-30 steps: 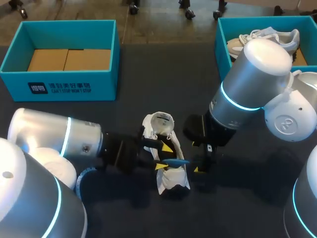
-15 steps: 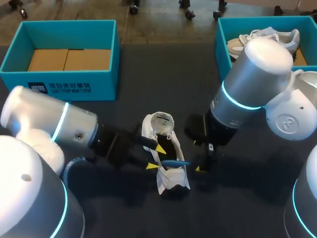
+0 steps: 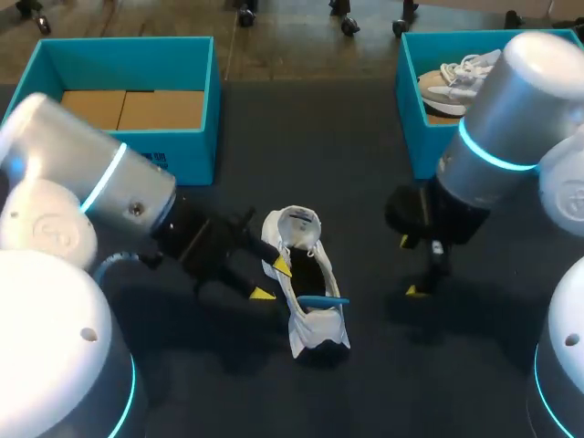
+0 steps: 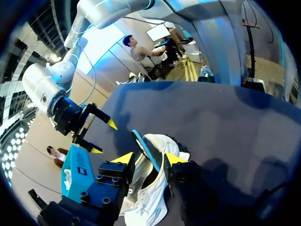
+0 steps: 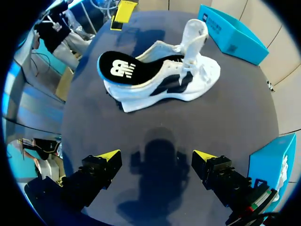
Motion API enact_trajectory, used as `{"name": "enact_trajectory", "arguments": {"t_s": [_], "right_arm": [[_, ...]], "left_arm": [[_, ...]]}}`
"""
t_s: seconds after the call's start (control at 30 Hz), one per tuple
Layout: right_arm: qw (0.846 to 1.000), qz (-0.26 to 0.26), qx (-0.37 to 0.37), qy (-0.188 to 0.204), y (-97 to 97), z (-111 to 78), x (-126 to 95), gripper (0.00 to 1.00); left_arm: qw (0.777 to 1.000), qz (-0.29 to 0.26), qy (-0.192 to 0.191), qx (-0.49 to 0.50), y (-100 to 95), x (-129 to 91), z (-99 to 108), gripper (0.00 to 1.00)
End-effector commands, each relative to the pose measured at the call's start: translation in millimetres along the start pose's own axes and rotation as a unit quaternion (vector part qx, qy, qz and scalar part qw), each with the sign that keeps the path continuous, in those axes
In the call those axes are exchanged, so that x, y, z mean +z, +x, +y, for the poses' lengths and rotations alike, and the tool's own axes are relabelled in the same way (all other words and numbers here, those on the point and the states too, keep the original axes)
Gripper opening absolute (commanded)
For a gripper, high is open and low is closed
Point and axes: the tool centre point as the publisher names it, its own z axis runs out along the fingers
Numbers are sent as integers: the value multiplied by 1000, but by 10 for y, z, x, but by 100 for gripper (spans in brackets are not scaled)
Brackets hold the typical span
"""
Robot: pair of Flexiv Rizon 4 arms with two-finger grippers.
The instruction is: Take the shoe out of the shoebox, open the shoe tongue, remove and reinsert the insole, then place the shoe into the shoebox
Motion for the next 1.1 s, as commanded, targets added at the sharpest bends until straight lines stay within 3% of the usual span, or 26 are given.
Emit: {"name": "enact_trajectory", "arguments": {"t_s": [0.03,0.3,0.73,0.93,1.1], "right_arm": [[1000,3,-2,-16,7,-294,-291,100],[1000,13,3,-14,-2,-351,-321,100],[1000,13,3,-14,-2,-351,-321,100],[1000,13,3,-14,-2,-351,-321,100],[1000,13,3,-14,-2,-351,-321,100]], "left_arm": [[995,103,9,-2,-103,-93,-12,39],[979,201,17,10,-211,-171,-99,36],[943,329,-16,43,-315,-230,-192,39],[931,361,-32,50,-333,-307,-211,41],[935,347,-49,49,-396,-350,-158,38]]}}
